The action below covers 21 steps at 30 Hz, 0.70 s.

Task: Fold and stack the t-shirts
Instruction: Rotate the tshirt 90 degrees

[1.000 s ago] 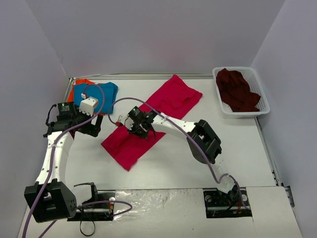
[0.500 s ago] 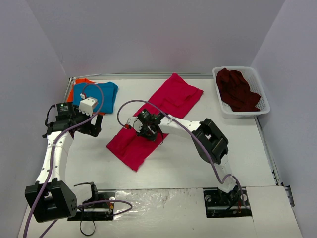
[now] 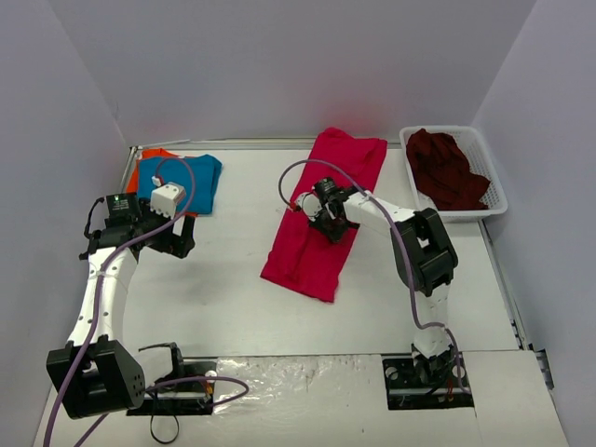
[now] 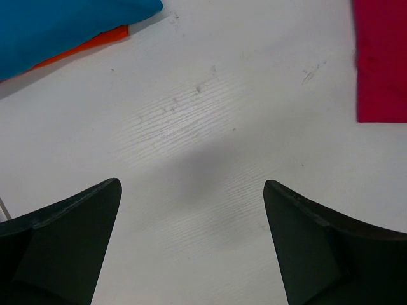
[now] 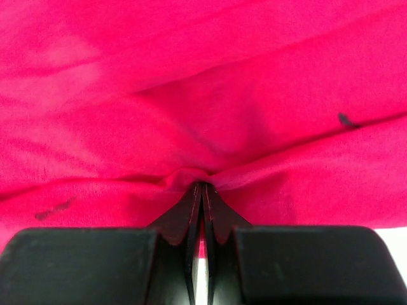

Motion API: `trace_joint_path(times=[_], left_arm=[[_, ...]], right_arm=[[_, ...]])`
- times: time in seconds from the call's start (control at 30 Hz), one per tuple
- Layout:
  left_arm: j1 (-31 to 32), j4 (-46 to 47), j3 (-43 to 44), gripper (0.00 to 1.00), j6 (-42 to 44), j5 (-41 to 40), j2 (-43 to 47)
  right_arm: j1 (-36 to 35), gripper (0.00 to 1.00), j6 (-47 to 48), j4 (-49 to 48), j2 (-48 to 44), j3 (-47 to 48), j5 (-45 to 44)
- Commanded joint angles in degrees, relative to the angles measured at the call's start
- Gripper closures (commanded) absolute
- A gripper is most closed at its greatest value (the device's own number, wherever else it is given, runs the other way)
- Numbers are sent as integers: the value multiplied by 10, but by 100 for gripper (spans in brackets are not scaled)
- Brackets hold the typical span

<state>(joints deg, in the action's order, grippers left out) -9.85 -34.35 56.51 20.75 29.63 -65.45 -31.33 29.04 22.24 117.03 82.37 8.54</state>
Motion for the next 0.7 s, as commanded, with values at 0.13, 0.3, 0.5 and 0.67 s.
trace_joint_path(times=[0.13,0.3,0.5,0.67], left_arm=[[-4,-5,10,6,-1,35,0],[-4,-7,11,6,2,44,-11],[-4,-7,11,6,3,49,-14],[-4,-7,10,6,3,46,-15]], right_arm=[[49,100,46,141,-3,44,30],[50,100,68,254,-50,110,109],[57,100,82,269,-94,202,99],[113,100,17,176,-37,256,9]])
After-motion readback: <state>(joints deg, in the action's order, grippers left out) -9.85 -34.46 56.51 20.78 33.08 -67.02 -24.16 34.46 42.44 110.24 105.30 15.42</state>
